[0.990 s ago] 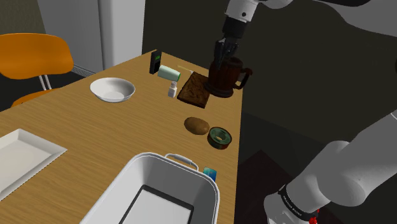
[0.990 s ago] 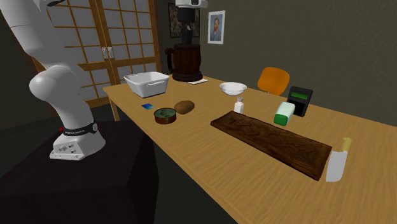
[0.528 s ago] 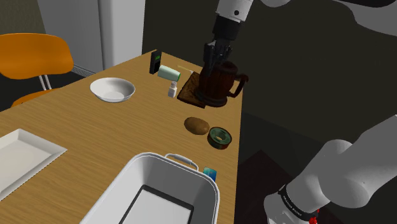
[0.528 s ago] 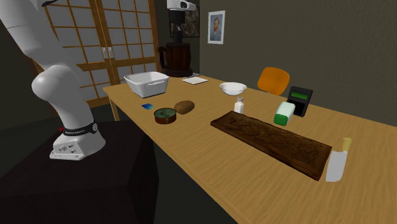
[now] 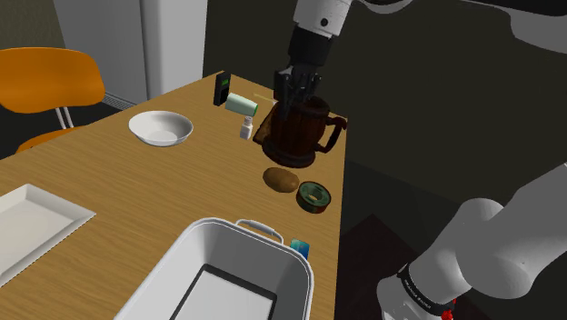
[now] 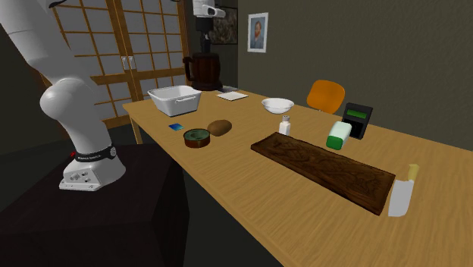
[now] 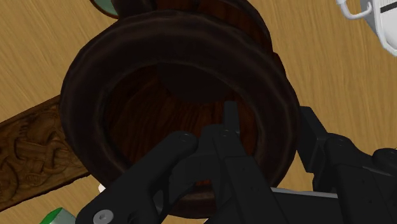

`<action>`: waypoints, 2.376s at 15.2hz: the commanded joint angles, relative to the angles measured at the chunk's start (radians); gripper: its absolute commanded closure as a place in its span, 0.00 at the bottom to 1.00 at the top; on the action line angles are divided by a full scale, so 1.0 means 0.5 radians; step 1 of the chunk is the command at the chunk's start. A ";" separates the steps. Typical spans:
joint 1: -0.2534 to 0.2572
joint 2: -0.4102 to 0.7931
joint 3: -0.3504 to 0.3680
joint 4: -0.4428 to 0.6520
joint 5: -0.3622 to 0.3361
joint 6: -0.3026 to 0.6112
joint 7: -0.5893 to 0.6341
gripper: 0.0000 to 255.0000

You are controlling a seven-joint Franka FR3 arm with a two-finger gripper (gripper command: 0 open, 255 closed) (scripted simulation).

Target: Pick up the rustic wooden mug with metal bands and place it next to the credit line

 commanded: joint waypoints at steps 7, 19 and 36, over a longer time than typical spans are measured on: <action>0.004 -0.009 0.006 -0.219 0.006 0.215 -0.010 1.00; 0.010 0.030 0.018 -0.502 0.008 0.536 -0.022 1.00; 0.014 0.197 0.040 -0.798 -0.010 0.995 -0.022 1.00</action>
